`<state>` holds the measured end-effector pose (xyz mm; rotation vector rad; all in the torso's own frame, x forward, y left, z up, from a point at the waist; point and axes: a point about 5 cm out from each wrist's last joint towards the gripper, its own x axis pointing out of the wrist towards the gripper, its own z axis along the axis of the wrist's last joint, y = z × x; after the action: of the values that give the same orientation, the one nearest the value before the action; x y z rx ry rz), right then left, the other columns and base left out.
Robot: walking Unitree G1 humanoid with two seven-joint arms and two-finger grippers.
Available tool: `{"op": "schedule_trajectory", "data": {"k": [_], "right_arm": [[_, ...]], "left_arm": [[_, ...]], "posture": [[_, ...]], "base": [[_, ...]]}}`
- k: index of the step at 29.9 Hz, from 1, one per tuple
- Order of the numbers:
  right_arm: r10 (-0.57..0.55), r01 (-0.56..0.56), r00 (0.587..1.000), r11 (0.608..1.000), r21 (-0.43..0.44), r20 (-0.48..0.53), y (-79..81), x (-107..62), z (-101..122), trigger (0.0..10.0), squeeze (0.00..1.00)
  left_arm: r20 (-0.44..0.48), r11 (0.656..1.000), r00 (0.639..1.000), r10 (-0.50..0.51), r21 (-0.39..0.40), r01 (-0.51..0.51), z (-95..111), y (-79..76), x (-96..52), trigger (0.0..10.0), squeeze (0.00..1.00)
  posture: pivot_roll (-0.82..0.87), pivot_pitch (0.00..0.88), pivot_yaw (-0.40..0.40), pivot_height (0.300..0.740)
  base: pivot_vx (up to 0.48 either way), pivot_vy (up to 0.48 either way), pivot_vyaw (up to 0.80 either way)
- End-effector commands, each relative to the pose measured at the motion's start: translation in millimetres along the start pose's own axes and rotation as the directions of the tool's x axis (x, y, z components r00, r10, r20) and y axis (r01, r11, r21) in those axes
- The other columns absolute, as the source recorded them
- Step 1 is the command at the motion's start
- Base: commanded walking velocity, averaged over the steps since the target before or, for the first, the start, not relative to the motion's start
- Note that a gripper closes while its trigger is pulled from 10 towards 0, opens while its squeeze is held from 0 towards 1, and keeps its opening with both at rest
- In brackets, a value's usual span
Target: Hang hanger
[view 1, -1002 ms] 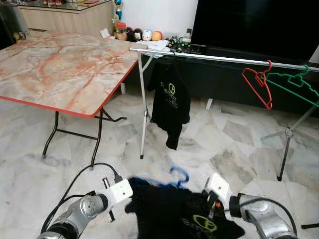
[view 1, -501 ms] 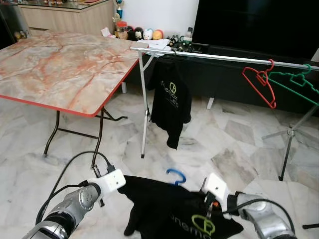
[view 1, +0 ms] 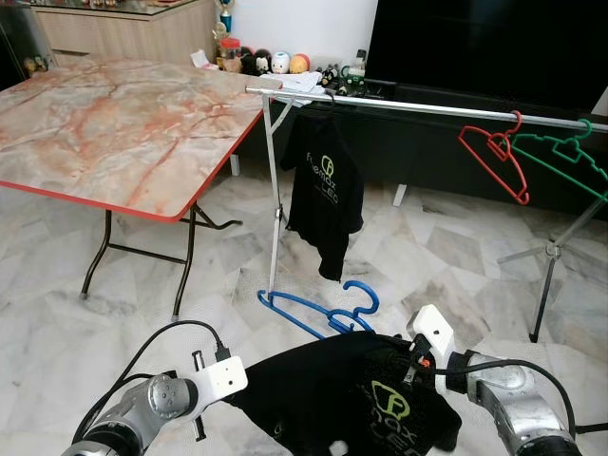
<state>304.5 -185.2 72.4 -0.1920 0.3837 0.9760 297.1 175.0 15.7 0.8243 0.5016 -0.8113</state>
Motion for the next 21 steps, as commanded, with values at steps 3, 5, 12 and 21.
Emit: {"op": "schedule_trajectory", "data": {"k": [3, 5, 12, 21], "right_arm": [[0.029, -0.033, 0.996, 0.998, -0.048, -0.084, 6.4, 3.2, -12.0, 10.0, 0.00], [0.024, -0.032, 0.992, 0.997, -0.064, -0.125, 7.2, 5.4, -16.3, 10.0, 0.00], [0.016, -0.055, 0.967, 0.988, -0.145, -0.256, 12.1, 15.6, -29.1, 10.0, 0.00], [0.146, -0.205, 0.947, 0.960, -0.189, -0.285, 22.8, 30.7, -23.7, 10.0, 0.00]], "left_arm": [[0.110, 0.996, 0.990, 0.083, -0.050, -0.078, 16.0, 18.4, -3.9, 10.0, 1.00], [0.149, 0.997, 0.988, 0.045, -0.070, -0.035, 20.0, 17.7, -5.0, 10.0, 1.00], [0.290, 0.983, 0.955, -0.066, -0.146, 0.112, 36.1, 18.5, -14.1, 10.0, 1.00], [0.449, 0.950, 0.883, -0.137, -0.193, 0.246, 59.1, 17.7, -22.5, 10.0, 1.00]], "posture": [[0.10, 0.055, -0.039, 0.740], [0.09, 0.054, -0.038, 0.740], [0.10, 0.052, -0.038, 0.740], [0.11, 0.047, -0.042, 0.740]], "base": [[0.000, 0.000, 0.00], [0.000, 0.000, 0.00], [0.000, 0.000, 0.00], [0.000, 0.000, 0.00]]}}
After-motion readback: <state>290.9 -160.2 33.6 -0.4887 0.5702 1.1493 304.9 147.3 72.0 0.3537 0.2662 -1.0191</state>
